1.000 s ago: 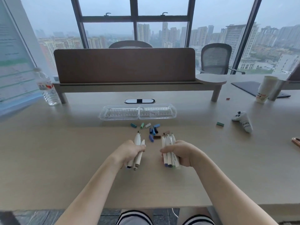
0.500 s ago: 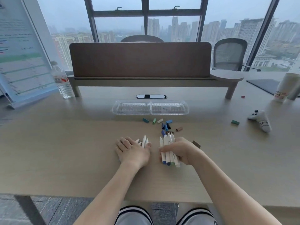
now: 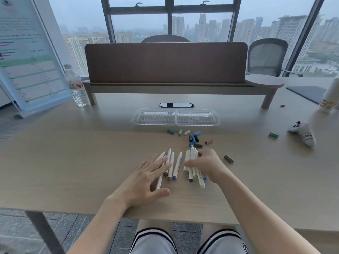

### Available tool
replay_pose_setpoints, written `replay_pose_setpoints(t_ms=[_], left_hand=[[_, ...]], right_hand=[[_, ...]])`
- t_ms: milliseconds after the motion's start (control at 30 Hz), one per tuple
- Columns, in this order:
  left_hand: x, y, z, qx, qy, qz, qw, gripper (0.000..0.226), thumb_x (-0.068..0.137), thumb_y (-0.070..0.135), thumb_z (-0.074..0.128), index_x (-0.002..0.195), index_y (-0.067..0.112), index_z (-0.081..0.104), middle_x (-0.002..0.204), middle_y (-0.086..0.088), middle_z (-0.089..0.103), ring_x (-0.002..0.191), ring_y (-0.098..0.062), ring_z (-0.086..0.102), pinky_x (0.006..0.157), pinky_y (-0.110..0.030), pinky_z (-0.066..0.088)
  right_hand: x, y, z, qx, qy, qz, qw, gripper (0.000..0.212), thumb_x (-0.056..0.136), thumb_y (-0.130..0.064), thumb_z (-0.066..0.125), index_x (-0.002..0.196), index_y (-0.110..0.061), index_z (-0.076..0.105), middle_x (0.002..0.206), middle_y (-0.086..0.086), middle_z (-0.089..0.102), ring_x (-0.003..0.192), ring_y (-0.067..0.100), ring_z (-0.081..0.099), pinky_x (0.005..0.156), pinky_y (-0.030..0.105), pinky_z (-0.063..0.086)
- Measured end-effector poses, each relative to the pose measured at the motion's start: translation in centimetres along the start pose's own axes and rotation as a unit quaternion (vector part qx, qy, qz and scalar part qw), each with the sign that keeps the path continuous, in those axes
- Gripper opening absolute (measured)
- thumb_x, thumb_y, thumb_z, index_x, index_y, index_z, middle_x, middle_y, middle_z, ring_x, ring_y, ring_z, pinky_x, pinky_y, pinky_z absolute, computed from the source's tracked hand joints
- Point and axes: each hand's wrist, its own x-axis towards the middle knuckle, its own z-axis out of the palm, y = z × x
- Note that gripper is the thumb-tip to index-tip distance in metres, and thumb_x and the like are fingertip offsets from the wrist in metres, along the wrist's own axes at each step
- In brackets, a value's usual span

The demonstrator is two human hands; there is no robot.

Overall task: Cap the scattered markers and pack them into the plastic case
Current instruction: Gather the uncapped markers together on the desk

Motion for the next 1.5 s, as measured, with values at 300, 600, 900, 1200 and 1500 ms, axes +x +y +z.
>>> replay_pose_setpoints(t_ms=[300,600,900,1200,1500], left_hand=[[1.9,0.9,0.8,0.054,-0.018,-0.034,0.998,0.087,0.088,0.083,0.022,0.159,0.038,0.003,0.166,0.017,-0.012,0.150,-0.013,-0.028,0.126,-0.037,-0.004],[3.0,1.6,0.8,0.054,0.041,0.014,0.998,0.075,0.093,0.077,0.028,0.153,0.032,0.039,0.162,0.008,0.031,0.149,-0.013,0.024,0.122,-0.030,0.018],[3.5,1.7,0.9,0.038,0.052,0.013,0.998,0.085,0.087,0.084,0.019,0.149,0.032,0.045,0.155,0.007,0.038,0.146,-0.012,0.027,0.119,-0.035,0.019],[3.4,1.5,1.3,0.015,0.084,0.054,0.995,0.080,0.080,0.083,0.048,0.144,0.035,0.052,0.152,0.015,0.041,0.150,-0.008,0.016,0.119,-0.032,0.020],[4.1,1.0,1.9,-0.061,0.119,0.045,0.990,0.075,0.081,0.077,0.049,0.133,0.026,0.065,0.145,0.012,0.055,0.146,-0.005,0.029,0.119,-0.032,0.032]], right_hand=[[-0.7,0.8,-0.4,-0.011,0.052,-0.056,0.997,0.042,0.069,-0.026,0.088,0.095,-0.004,0.064,0.084,0.009,0.065,0.070,0.016,0.055,0.062,0.031,0.047],[-1.8,4.0,-1.6,-0.134,0.037,-0.207,0.968,0.073,0.082,-0.052,0.073,0.145,-0.026,0.046,0.145,-0.006,0.042,0.122,0.013,0.051,0.103,0.033,0.044],[-1.6,6.7,-1.2,-0.337,0.022,-0.337,0.879,0.067,0.091,-0.069,0.044,0.146,-0.031,0.045,0.161,-0.012,0.026,0.149,0.011,0.013,0.122,0.033,0.021],[-2.2,7.5,-2.2,-0.371,-0.008,-0.357,0.857,0.083,0.083,-0.086,0.033,0.150,-0.037,0.038,0.162,-0.015,0.017,0.151,0.009,0.004,0.120,0.036,0.021],[-0.9,7.0,-1.9,-0.343,0.042,-0.341,0.874,0.083,0.073,-0.084,0.052,0.139,-0.034,0.050,0.149,-0.012,0.036,0.139,0.014,0.024,0.114,0.034,0.031]])
